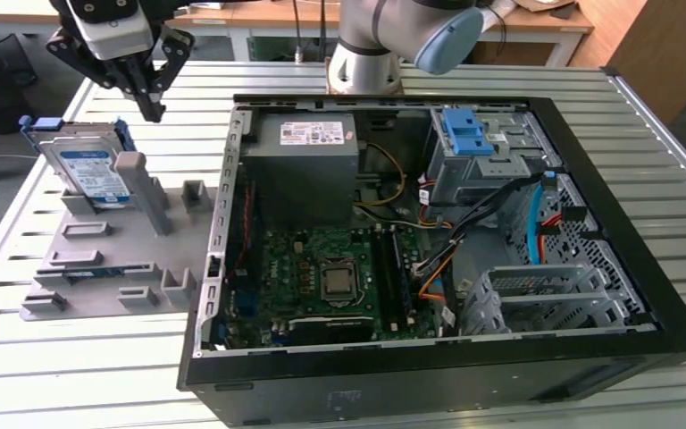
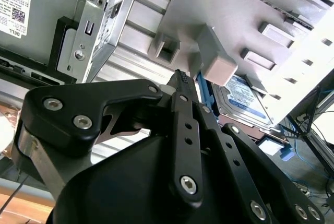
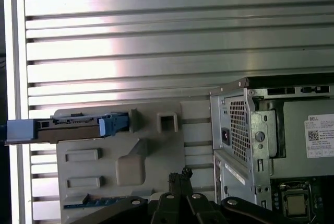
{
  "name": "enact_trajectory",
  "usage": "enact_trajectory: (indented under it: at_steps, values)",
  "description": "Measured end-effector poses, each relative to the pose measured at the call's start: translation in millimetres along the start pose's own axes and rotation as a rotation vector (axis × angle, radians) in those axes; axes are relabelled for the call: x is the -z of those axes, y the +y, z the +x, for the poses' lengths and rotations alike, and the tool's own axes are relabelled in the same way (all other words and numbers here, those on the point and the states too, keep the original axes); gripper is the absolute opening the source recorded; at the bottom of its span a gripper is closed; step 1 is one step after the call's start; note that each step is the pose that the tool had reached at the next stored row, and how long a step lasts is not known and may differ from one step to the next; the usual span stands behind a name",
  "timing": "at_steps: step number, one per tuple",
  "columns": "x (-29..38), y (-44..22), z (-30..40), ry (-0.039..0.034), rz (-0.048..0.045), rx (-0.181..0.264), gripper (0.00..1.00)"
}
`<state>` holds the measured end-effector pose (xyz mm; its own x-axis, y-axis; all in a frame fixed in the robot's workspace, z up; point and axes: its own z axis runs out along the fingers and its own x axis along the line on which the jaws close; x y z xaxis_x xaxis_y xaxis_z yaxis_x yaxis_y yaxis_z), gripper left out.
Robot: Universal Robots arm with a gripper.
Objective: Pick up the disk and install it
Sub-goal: 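Reach for the disk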
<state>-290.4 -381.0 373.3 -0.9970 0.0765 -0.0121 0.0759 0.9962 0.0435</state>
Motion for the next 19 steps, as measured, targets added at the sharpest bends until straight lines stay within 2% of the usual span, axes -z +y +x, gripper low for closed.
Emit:
enact_trajectory:
  at_steps: [15, 19]
  values:
    - [0.2, -0.8, 12.0, 0.0, 0.0005, 0.0, 0.11]
    - [0.0, 4.1, 12.7, 0.0006, 0.0045, 0.001, 0.11]
